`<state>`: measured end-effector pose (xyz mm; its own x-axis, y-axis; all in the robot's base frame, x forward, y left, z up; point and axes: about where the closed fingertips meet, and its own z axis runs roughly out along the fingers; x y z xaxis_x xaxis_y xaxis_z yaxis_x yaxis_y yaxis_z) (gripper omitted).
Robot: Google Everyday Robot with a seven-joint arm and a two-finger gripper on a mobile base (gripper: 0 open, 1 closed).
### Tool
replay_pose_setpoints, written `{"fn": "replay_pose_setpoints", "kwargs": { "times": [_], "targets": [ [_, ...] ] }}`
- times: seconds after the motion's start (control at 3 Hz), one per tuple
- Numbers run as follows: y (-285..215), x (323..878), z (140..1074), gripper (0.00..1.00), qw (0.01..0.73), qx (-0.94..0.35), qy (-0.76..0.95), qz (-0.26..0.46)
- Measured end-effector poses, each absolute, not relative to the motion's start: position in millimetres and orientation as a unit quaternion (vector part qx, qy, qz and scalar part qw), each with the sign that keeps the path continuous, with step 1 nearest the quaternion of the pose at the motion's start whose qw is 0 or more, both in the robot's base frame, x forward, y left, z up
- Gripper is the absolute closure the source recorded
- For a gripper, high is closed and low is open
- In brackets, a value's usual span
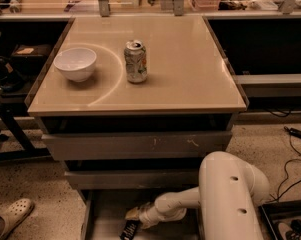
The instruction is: Place rxbar chocolate into bottom drawer
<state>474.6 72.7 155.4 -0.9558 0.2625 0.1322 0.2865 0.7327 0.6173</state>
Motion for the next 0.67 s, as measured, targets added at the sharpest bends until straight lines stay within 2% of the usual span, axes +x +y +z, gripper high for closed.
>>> {"fn": "replay_pose_setpoints", "kwargs": {
  "times": [0.33, 0.67],
  "targets": [
    [72.7, 474.5, 155.3, 0.00, 0.018, -0.147, -0.931, -0.335],
    [72.8, 474.5, 155.3, 0.00, 0.018, -0.147, -0.931, -0.335]
  ]
}}
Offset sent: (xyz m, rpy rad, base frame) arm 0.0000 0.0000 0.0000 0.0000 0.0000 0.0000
